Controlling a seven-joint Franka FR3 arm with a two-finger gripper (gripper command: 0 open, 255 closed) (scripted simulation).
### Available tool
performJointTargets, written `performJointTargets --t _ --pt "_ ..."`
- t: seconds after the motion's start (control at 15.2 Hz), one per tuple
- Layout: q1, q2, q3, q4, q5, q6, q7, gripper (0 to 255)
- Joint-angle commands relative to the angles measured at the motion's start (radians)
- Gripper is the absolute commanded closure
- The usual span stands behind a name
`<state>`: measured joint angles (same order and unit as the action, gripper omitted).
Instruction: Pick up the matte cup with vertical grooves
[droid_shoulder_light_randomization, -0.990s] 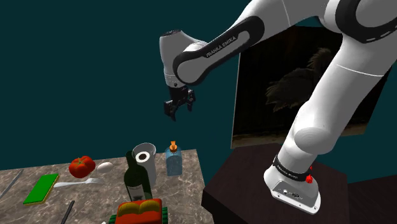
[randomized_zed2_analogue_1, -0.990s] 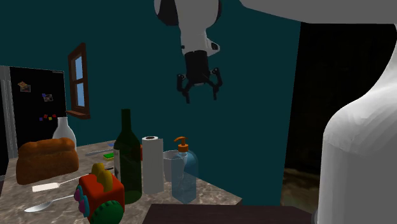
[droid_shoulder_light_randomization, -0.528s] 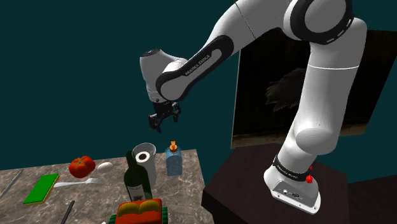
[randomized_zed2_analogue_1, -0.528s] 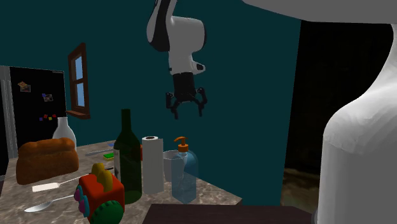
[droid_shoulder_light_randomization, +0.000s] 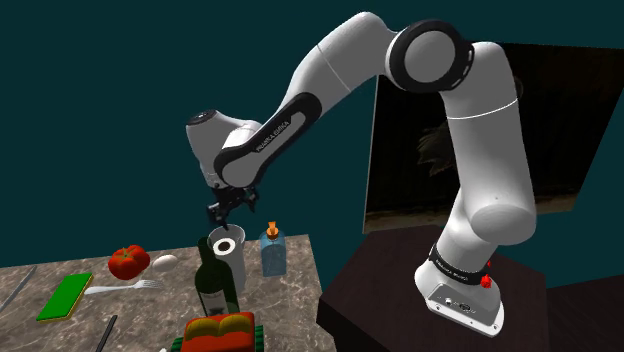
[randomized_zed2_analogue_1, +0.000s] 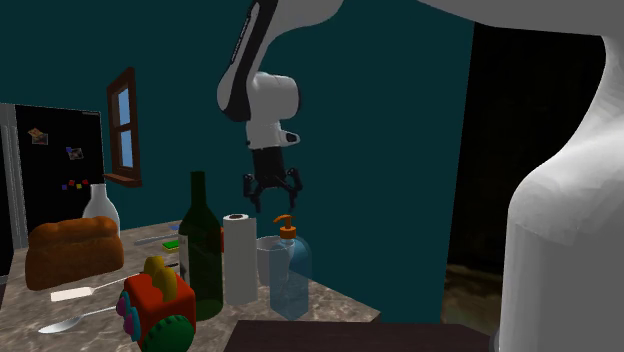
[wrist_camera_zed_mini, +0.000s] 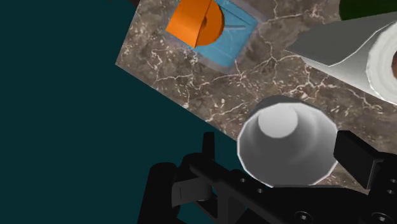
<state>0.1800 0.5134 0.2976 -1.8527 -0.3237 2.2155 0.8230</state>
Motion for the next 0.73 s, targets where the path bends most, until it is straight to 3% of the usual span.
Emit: performJointTargets --t 0.0,0.53,0.66 --pt "0.026 0.089 -0.013 0.093 -0.020 -0.011 0.017 0" --pt "0.140 0.442 -0.053 0.524 -0.050 -0.104 0.043 0" --pt "0.146 0.470 -0.056 0.553 -0.052 -0.105 0.043 0"
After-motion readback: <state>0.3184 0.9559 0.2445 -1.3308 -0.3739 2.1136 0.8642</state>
